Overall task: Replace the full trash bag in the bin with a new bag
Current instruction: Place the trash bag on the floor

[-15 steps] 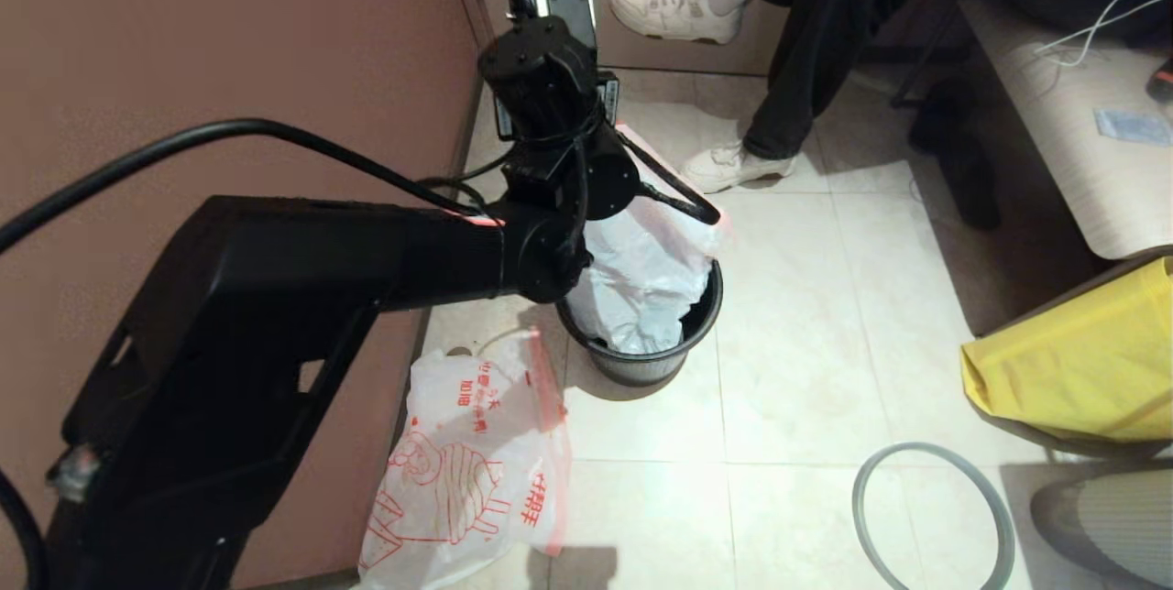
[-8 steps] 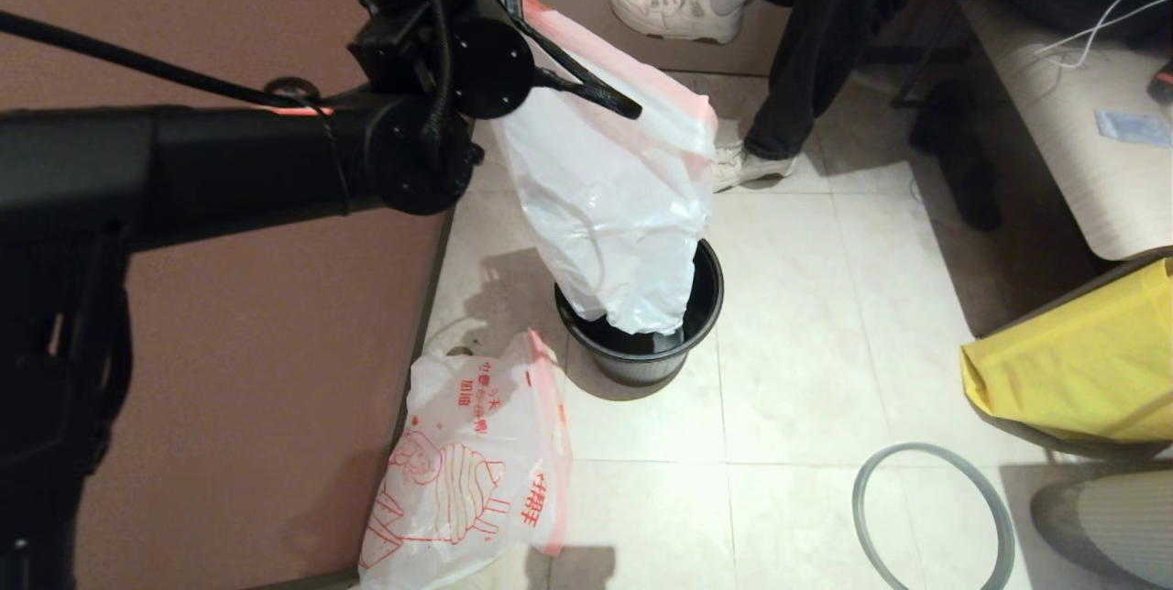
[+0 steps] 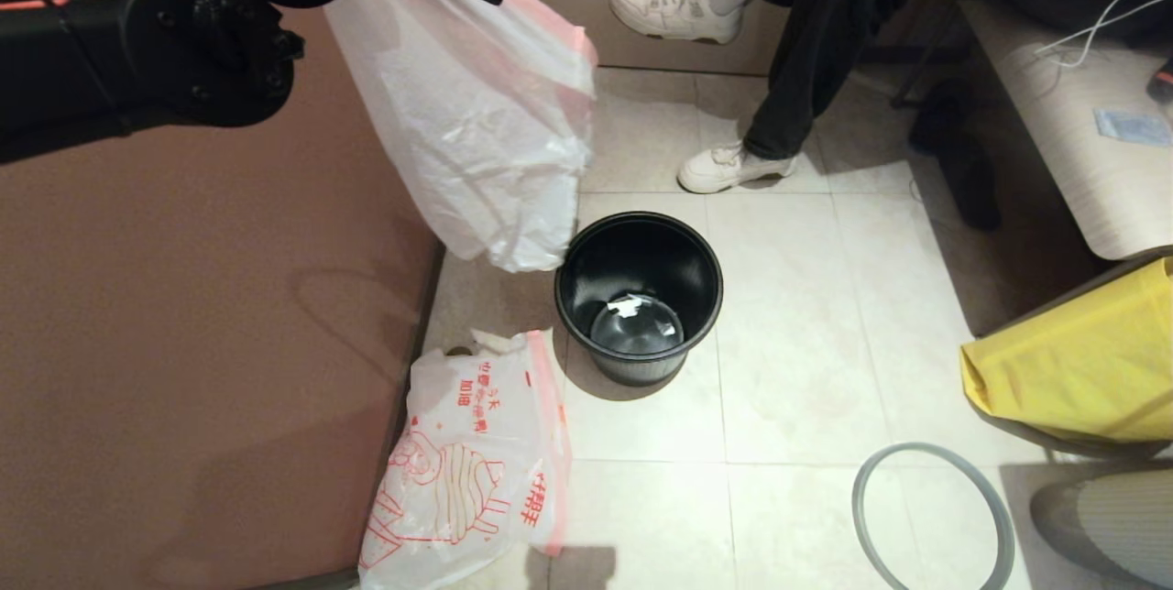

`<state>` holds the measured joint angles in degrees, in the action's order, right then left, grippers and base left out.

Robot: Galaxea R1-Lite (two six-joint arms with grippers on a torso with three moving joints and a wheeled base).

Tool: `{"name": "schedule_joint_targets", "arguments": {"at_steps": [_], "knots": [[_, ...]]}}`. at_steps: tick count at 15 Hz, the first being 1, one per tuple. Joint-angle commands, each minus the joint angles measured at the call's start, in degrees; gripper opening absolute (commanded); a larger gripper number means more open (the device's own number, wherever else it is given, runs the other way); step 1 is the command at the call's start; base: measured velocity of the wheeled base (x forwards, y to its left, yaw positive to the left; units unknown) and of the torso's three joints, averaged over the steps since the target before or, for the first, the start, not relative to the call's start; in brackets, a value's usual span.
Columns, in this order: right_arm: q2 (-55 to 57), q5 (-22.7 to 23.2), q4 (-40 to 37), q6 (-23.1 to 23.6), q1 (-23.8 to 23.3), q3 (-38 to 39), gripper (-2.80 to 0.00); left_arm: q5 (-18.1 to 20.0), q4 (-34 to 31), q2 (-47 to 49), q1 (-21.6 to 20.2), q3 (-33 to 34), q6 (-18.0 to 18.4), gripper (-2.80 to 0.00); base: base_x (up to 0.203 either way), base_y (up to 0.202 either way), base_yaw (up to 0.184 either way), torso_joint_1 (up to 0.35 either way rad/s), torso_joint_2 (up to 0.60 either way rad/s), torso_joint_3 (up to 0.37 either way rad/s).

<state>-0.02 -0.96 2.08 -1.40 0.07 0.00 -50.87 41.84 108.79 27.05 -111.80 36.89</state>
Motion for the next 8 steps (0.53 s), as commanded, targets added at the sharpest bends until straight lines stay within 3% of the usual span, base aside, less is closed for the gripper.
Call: {"name": "schedule_joint_targets", "arguments": {"at_steps": [1,8], "knots": [[0.0,0.0,0.0,0.0,0.0,0.0,-2.8,-0.3,0.3,-0.6,-1.6,0.1,0.8,-2.8,0.0,0.0,0.0,0.0,0.0,0.0],[0.0,0.0,0.0,0.0,0.0,0.0,-2.8,-0.3,1.5,12.0,-4.4,0.4,1.3,-2.8,0.0,0.0,0.0,0.0,0.0,0.0]]}}
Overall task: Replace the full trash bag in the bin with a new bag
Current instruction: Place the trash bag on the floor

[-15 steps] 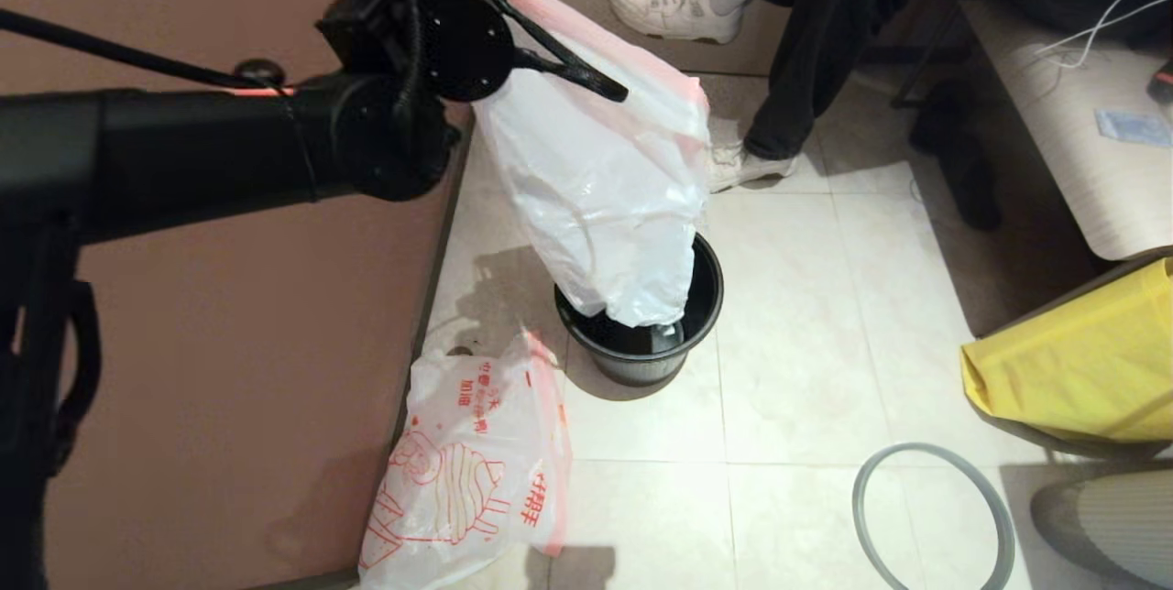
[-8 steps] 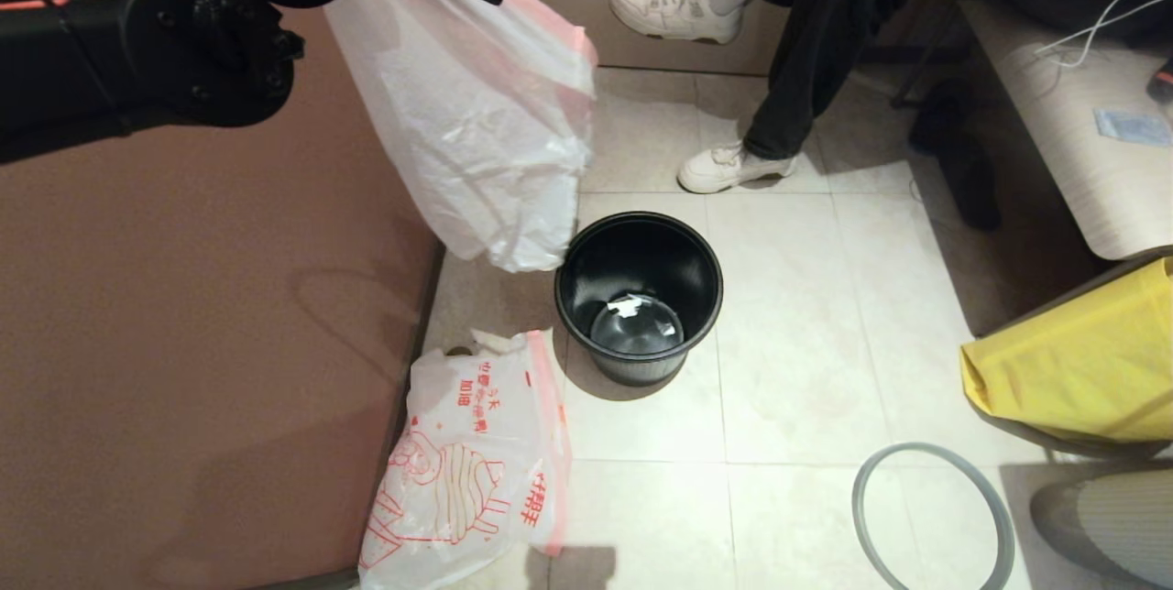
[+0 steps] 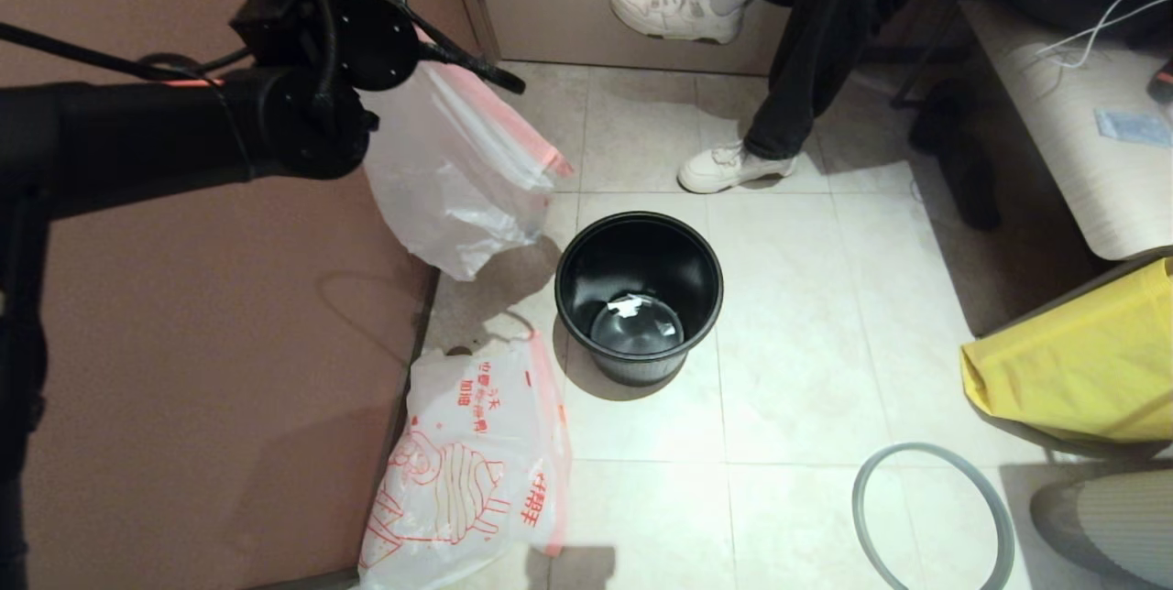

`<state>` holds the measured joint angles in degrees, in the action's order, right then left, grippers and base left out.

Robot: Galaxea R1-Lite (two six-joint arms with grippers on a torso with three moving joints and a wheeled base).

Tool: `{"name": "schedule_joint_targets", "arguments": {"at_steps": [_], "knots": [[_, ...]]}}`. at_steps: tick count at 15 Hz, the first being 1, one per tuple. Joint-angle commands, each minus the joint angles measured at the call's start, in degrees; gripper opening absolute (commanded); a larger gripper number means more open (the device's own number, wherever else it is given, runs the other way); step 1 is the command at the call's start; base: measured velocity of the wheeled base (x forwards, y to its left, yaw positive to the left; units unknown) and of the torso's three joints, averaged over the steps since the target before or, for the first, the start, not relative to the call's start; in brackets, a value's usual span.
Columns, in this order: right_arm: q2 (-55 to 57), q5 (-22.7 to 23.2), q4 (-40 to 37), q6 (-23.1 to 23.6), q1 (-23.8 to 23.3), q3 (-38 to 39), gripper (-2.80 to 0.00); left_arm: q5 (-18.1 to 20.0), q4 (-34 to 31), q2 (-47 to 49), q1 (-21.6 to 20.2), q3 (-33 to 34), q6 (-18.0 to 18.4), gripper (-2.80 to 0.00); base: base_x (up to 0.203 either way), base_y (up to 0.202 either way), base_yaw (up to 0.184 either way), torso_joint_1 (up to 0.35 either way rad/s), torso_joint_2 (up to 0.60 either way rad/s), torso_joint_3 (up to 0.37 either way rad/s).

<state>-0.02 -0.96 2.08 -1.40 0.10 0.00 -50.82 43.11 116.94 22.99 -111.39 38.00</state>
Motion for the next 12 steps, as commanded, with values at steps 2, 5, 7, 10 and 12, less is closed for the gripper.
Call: {"name": "schedule_joint_targets", "arguments": {"at_steps": [2,5,7,10,12], "knots": [[0.0,0.0,0.0,0.0,0.0,0.0,-2.8,-0.3,1.1,10.3,-2.5,-0.2,0.4,-2.8,0.0,0.0,0.0,0.0,0.0,0.0],[0.0,0.0,0.0,0.0,0.0,0.0,-2.8,-0.5,2.0,17.8,-6.3,-0.5,0.7,-2.8,0.0,0.0,0.0,0.0,0.0,0.0],[0.0,0.0,0.1,0.0,0.0,0.0,-2.8,-1.4,3.2,21.1,-7.9,-0.6,0.8,-2.8,0.0,0.0,0.0,0.0,0.0,0.0],[0.0,0.0,0.0,0.0,0.0,0.0,-2.8,-4.1,3.6,24.1,-8.4,-0.6,1.6,-2.8,0.0,0.0,0.0,0.0,0.0,0.0],[0.0,0.0,0.0,0.0,0.0,0.0,-2.8,-5.1,3.8,24.9,-8.4,-1.4,1.7,-2.8,0.0,0.0,0.0,0.0,0.0,0.0]]}}
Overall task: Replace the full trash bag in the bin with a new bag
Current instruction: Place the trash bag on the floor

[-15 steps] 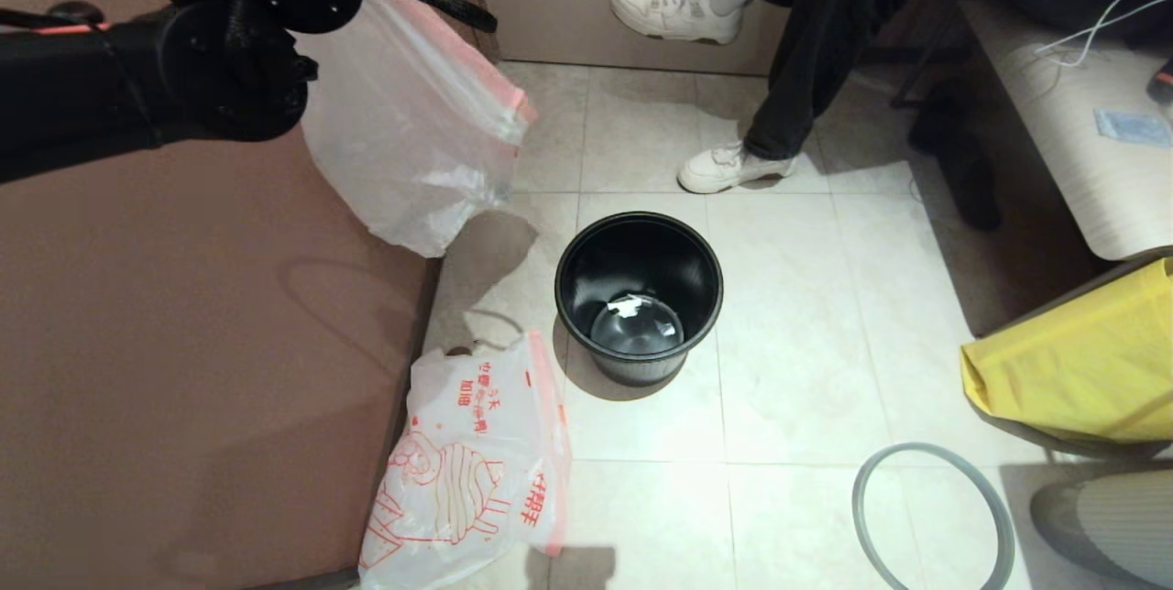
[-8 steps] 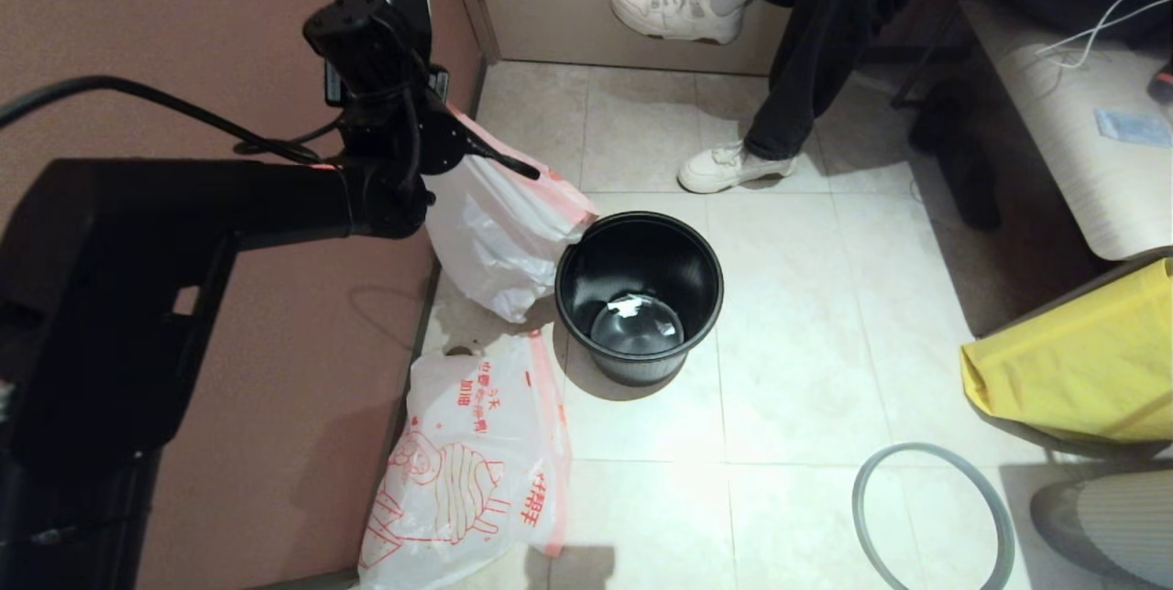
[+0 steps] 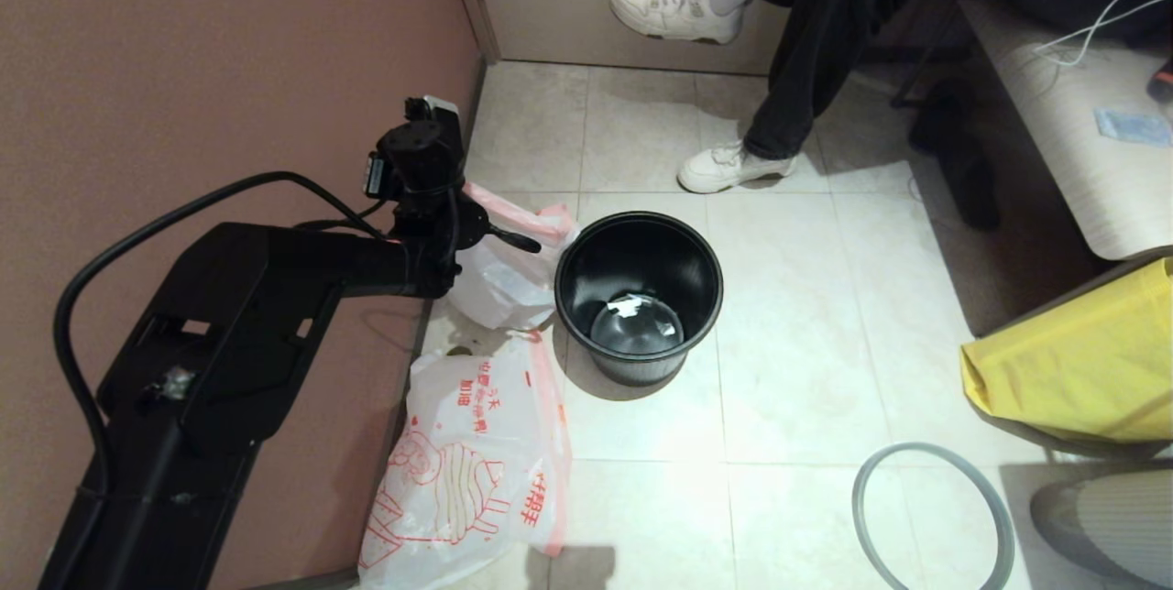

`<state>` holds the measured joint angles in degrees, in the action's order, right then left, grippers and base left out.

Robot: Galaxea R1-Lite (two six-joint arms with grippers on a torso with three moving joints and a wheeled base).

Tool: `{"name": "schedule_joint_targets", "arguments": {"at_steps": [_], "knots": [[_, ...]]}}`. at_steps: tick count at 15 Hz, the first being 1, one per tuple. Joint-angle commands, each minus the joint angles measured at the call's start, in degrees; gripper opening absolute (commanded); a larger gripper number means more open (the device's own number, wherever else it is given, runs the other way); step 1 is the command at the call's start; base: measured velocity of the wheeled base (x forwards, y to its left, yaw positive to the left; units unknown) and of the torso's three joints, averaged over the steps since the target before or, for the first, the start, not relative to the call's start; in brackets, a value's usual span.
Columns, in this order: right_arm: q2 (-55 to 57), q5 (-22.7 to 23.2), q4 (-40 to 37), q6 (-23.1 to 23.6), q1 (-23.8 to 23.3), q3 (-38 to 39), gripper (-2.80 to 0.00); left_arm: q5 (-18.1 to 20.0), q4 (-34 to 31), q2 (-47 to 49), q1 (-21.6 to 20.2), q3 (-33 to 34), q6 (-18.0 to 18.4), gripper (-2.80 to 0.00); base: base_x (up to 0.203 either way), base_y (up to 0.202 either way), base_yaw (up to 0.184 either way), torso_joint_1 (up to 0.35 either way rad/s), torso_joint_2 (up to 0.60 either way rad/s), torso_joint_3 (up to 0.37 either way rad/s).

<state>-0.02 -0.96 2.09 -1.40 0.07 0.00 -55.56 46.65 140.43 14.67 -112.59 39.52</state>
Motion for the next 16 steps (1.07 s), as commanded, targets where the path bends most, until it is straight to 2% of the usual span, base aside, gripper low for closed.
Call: {"name": "schedule_joint_targets", "arguments": {"at_steps": [1,2,9,14,16], "knots": [[0.0,0.0,0.0,0.0,0.0,0.0,-2.8,-0.5,0.3,1.4,-0.1,-0.2,0.2,-2.8,0.0,0.0,0.0,0.0,0.0,0.0],[0.0,0.0,0.0,0.0,0.0,0.0,-2.8,-0.9,0.3,1.3,-0.2,-0.3,0.2,0.0,0.0,0.0,0.0,0.0,0.0,0.0],[0.0,0.0,0.0,0.0,0.0,0.0,-2.8,-4.6,0.4,-6.8,-1.6,-0.1,0.3,0.0,0.0,0.0,0.0,0.0,0.0,0.0],[0.0,0.0,0.0,0.0,0.0,0.0,-2.8,-8.6,-1.2,-13.2,3.6,2.8,0.3,0.0,0.0,0.0,0.0,0.0,0.0,0.0],[0.0,0.0,0.0,0.0,0.0,0.0,-2.8,-9.0,-4.1,-14.6,4.2,8.5,0.5,0.0,0.0,0.0,0.0,0.0,0.0,0.0]]}}
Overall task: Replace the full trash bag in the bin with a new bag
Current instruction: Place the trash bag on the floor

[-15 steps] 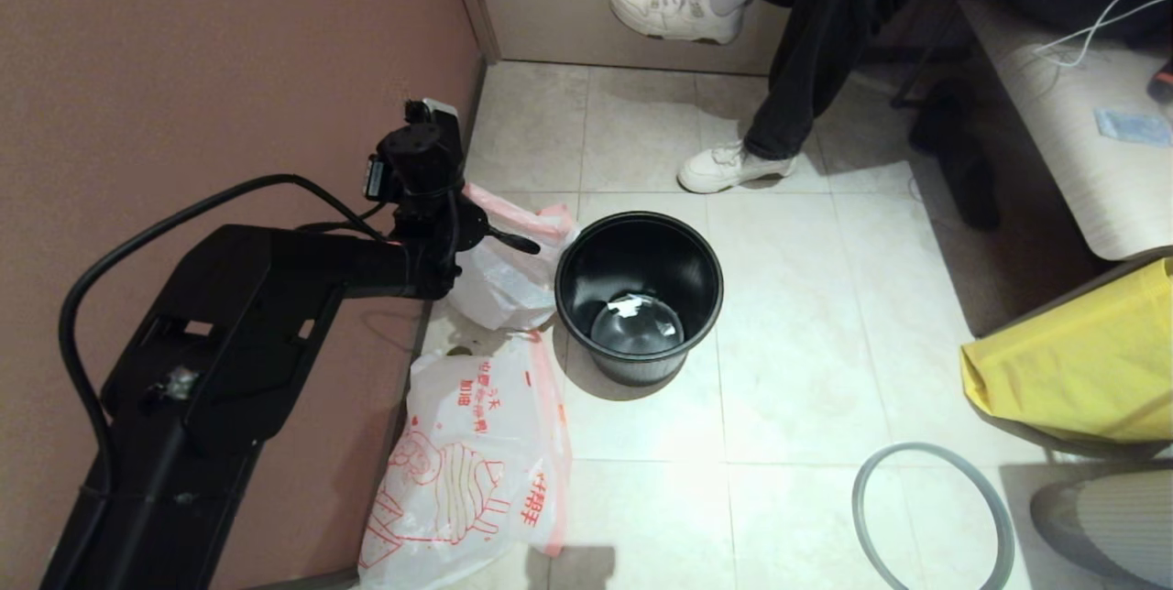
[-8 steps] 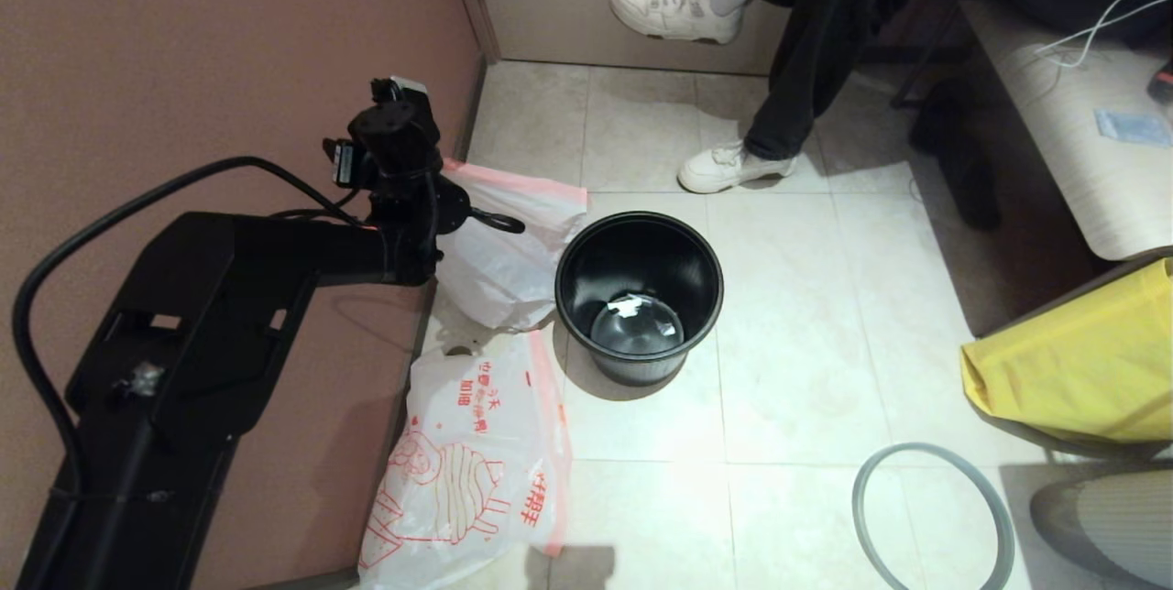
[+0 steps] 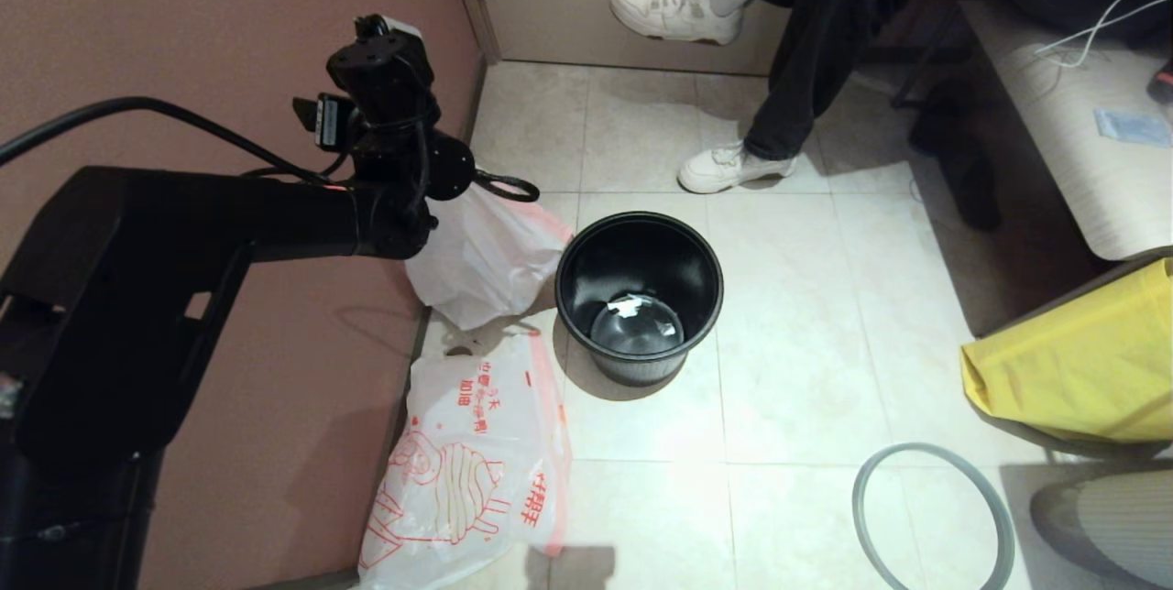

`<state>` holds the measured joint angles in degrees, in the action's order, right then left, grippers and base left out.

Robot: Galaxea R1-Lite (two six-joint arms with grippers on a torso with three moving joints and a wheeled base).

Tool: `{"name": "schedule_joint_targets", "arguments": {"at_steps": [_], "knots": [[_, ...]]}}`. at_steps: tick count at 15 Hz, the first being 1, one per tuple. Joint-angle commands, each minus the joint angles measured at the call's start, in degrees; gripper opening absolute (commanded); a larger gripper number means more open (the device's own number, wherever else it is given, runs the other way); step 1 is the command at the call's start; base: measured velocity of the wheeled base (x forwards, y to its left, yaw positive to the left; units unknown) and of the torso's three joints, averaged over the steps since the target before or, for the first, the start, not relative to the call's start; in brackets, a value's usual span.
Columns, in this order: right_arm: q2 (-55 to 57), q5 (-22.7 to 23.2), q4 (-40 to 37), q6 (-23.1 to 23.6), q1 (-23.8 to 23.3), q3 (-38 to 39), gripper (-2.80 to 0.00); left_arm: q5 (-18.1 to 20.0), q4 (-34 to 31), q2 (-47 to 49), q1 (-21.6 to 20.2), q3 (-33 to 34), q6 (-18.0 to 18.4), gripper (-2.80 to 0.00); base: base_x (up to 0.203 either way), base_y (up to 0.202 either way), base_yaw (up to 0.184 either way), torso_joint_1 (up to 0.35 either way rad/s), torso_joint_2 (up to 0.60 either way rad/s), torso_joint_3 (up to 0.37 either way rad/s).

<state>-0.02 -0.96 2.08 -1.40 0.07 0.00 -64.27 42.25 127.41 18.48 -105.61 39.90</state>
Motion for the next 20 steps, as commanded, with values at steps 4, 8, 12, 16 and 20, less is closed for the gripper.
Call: {"name": "schedule_joint_targets", "arguments": {"at_steps": [4,8,12,16,20], "knots": [[0.0,0.0,0.0,0.0,0.0,0.0,-2.8,-3.0,-2.5,2.1,-0.9,-1.7,0.5,0.0,0.0,0.0,0.0,0.0,0.0,0.0],[0.0,0.0,0.0,0.0,0.0,0.0,-2.8,-7.0,-11.4,4.4,-5.6,-6.3,4.8,0.0,0.0,0.0,0.0,0.0,0.0,0.0],[0.0,0.0,0.0,0.0,0.0,0.0,-2.8,-3.0,-22.6,2.0,-5.9,-7.7,8.4,0.0,0.0,0.0,0.0,0.0,0.0,0.0],[0.0,0.0,0.0,0.0,0.0,0.0,-2.8,14.1,-22.3,0.1,-5.7,-7.7,13.2,0.0,0.0,0.0,0.0,0.0,0.0,0.0],[0.0,0.0,0.0,0.0,0.0,0.0,-2.8,30.0,-25.3,1.9,-7.4,-7.8,14.0,0.0,0.0,0.0,0.0,0.0,0.0,0.0]]}}
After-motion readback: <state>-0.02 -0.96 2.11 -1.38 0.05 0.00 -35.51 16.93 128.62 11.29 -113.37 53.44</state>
